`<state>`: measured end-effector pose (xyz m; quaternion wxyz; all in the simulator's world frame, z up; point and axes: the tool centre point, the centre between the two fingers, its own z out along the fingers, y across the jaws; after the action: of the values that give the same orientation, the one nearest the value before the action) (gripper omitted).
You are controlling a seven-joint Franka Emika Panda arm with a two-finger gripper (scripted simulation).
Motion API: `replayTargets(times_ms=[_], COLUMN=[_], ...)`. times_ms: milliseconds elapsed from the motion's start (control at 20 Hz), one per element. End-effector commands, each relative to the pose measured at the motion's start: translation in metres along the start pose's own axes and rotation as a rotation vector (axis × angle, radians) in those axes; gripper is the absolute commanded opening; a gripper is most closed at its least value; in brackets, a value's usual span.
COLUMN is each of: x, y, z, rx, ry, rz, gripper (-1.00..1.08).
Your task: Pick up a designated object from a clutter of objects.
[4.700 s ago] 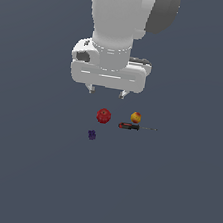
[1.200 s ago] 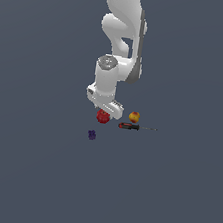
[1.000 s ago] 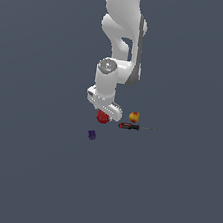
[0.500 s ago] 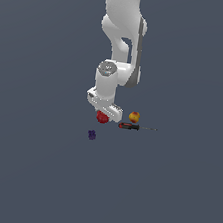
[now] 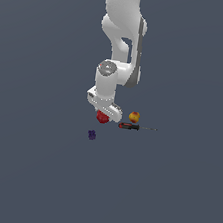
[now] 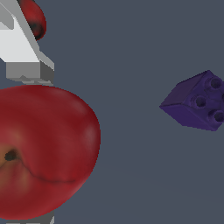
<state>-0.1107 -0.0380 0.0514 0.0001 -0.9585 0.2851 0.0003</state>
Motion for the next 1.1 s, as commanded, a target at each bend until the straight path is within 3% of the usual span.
replayTargets(times_ms=[0, 500, 1050], x=[0.001, 0.005, 0.015], y=[0.0, 0.007, 0.021], z=[-0.004, -0.046, -0.135], rx=[0.001, 0.001, 0.0], ry=[0.002, 0.001, 0.001], rz=[0.0, 0.001, 0.001], gripper=[-1.0, -1.0, -1.0])
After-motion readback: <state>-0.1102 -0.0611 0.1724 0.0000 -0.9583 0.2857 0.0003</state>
